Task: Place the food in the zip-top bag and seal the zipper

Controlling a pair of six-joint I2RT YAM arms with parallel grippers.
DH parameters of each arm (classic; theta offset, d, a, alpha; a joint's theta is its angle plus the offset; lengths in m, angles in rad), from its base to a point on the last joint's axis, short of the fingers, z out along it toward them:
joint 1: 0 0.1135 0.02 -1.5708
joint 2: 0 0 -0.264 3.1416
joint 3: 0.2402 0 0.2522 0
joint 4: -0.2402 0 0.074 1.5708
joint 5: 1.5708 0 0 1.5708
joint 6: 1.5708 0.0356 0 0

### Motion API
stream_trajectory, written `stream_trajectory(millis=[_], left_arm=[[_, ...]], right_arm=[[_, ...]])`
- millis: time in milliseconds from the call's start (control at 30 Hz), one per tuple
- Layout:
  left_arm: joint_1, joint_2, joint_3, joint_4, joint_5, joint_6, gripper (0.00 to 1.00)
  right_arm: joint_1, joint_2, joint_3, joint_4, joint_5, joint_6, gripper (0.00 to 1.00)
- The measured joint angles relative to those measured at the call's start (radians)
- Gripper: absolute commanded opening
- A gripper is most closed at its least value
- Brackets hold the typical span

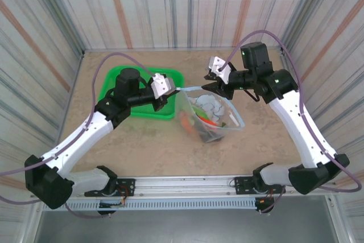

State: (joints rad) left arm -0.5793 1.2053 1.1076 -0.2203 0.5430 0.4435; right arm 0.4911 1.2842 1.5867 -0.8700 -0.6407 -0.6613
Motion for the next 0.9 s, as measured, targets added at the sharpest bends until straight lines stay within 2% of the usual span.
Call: stream_trajectory(millis=[233,467,700,900], left_arm=[[0.0,0.013,0.071,-0.132,0.019,-0.02,0.0],[0.0,0.034,0.115,-0.192,0.023,-0.036,0.0],[0.01,0.146,0.26,-0.264,-0.027,-0.148,0.0],[0.011,0.336,0.509,-0.365,-0.095,-0.289,0.0]], right_arm=[[0.053,0.039,0.019,0.021,-0.073,0.037,0.38],[0.105,0.14,0.032,0.076,-0.069,0.087,0.38],[0.1,0.202,0.067,0.09,-0.003,0.105,0.36],[0.032,0.202,0.078,0.156,0.1,0.148,0.37]])
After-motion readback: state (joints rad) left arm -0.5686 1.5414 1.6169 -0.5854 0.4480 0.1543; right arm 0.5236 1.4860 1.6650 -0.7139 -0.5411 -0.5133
